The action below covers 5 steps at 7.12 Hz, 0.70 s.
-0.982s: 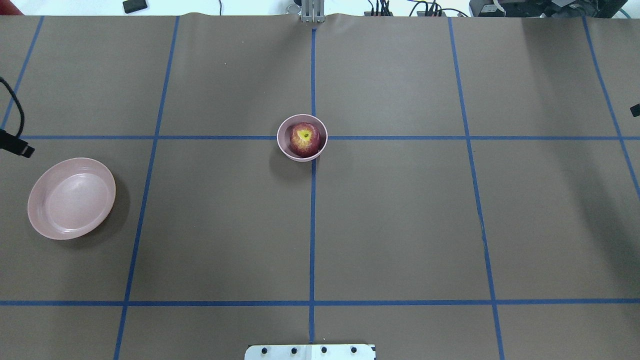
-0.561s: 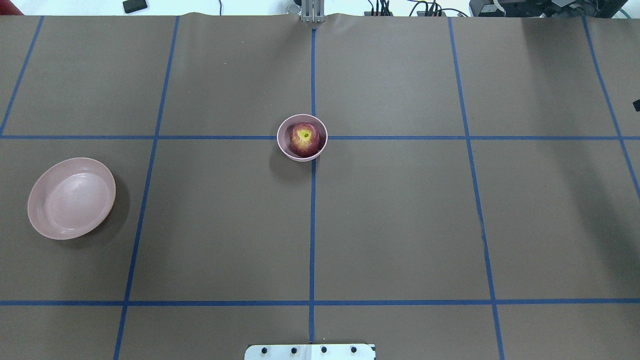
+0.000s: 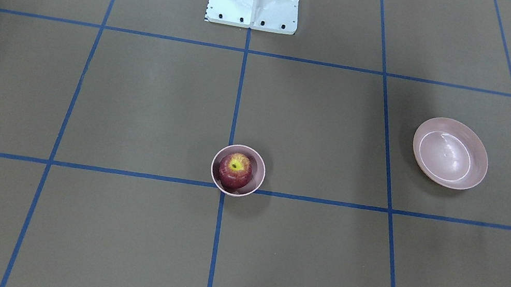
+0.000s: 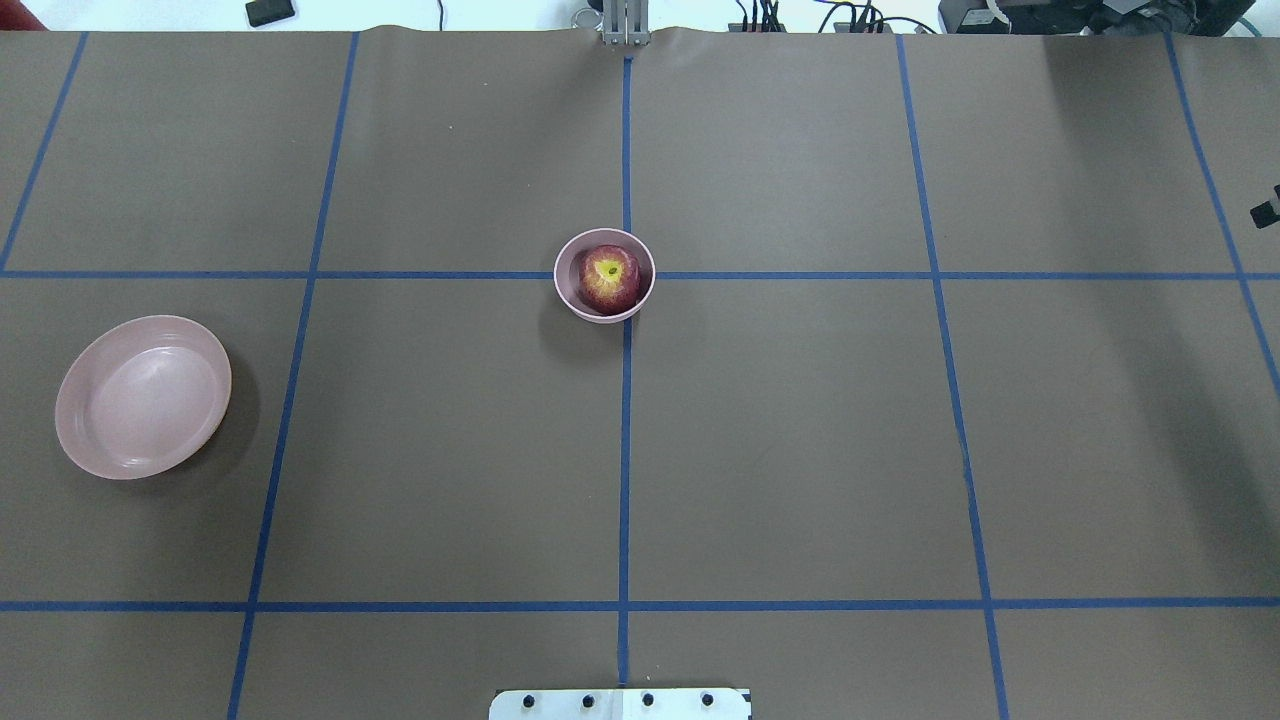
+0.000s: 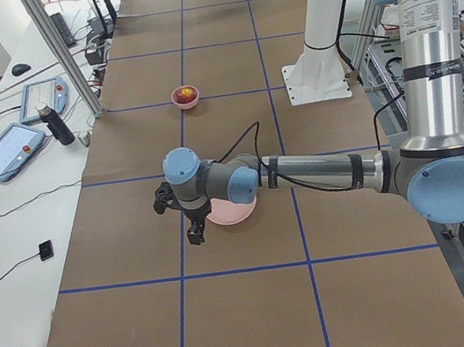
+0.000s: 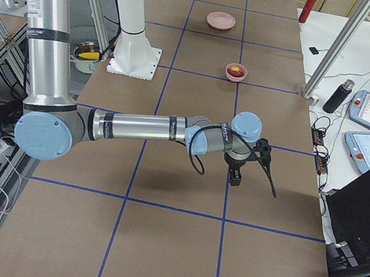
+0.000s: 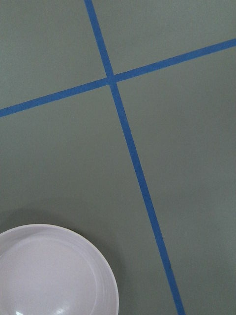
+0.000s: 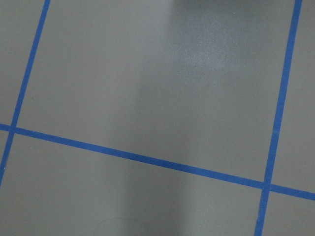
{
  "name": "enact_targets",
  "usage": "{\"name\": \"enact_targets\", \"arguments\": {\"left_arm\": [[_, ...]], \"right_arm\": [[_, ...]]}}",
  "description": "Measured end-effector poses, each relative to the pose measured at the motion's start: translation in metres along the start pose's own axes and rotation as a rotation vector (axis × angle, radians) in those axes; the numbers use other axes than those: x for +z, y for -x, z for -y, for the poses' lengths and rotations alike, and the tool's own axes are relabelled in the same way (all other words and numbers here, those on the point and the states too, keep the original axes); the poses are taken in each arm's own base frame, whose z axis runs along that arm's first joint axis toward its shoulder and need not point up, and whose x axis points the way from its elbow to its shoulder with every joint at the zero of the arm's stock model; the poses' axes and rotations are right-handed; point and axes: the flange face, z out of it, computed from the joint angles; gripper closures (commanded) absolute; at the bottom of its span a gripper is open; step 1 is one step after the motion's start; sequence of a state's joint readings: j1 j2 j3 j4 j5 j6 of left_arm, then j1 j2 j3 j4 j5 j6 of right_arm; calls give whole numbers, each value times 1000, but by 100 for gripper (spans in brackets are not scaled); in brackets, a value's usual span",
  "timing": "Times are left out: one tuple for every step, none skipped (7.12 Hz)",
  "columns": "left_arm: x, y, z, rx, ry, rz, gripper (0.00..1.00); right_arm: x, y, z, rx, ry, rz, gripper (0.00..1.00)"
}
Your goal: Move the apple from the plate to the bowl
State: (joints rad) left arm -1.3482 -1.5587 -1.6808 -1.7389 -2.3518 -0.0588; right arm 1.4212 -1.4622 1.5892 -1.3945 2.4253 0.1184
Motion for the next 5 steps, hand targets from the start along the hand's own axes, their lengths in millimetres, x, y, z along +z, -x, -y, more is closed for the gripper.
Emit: {"name": "enact_targets", "arguments": {"left_arm": [[0,0,1,-2,0,0,2],[0,0,2,-4,0,0,2],[-2,1,4,-12,-3,-2,2],[-5,2,5,-22,-7,-5,2],[-5,4,6,-21,-6,-7,2]], "right_arm": [[3,-1,-1,-17,20,-1,0],[3,-2,0,-41,46,-5,0],[4,-3,3,-68,70,-15,0],[4,-5,4,-92,87,-25,0],[3,-7,5,-103,90,-30,0]]}}
